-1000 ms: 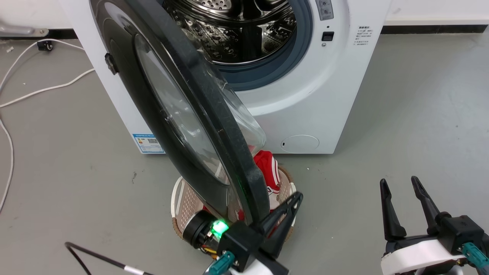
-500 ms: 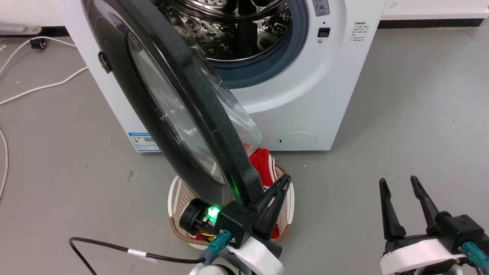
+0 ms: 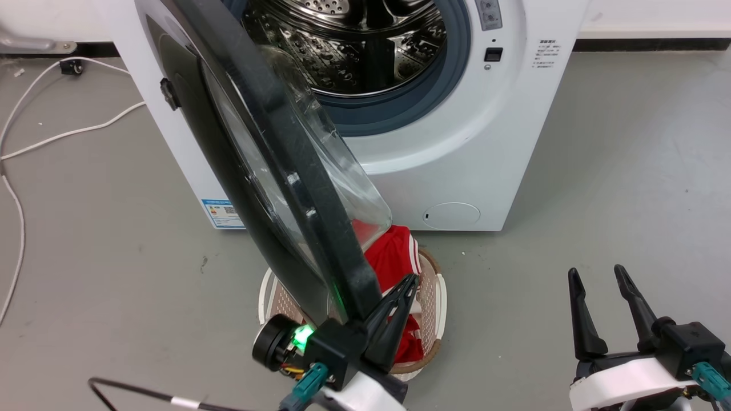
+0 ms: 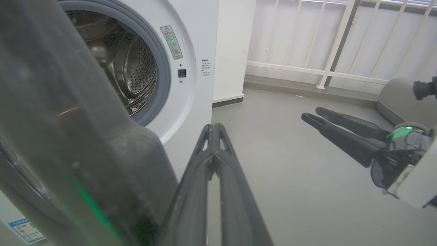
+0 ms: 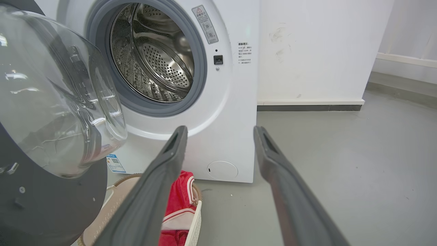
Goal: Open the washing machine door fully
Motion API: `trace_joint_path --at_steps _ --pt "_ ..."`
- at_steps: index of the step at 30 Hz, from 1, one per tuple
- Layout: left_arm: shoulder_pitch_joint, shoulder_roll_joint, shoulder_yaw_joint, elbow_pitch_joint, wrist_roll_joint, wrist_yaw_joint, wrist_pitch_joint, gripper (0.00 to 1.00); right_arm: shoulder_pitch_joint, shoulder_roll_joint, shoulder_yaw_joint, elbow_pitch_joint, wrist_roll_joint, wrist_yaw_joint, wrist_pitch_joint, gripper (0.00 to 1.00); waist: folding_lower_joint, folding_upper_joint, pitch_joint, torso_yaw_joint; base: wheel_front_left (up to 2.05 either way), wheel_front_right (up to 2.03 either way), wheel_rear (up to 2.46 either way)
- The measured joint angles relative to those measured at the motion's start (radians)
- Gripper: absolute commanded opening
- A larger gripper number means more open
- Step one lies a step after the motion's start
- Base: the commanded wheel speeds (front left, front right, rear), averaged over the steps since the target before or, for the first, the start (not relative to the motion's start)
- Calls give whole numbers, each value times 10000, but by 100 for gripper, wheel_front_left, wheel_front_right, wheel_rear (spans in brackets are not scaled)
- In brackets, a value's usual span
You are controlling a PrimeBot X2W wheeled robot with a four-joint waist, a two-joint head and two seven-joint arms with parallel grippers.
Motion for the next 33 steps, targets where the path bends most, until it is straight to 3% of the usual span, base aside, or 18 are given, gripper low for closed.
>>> trace_joint_path --at_steps 18,33 --pt "1960 1083 732 -1611 -148 1030 48 0 153 2 -121 -121 -6 0 98 100 -1 0 -127 889 0 0 0" --pt "2944 1674 1559 -2341 -324 1789 148 0 295 6 -230 -316 -59 0 234 100 0 0 -58 2370 0 0 0"
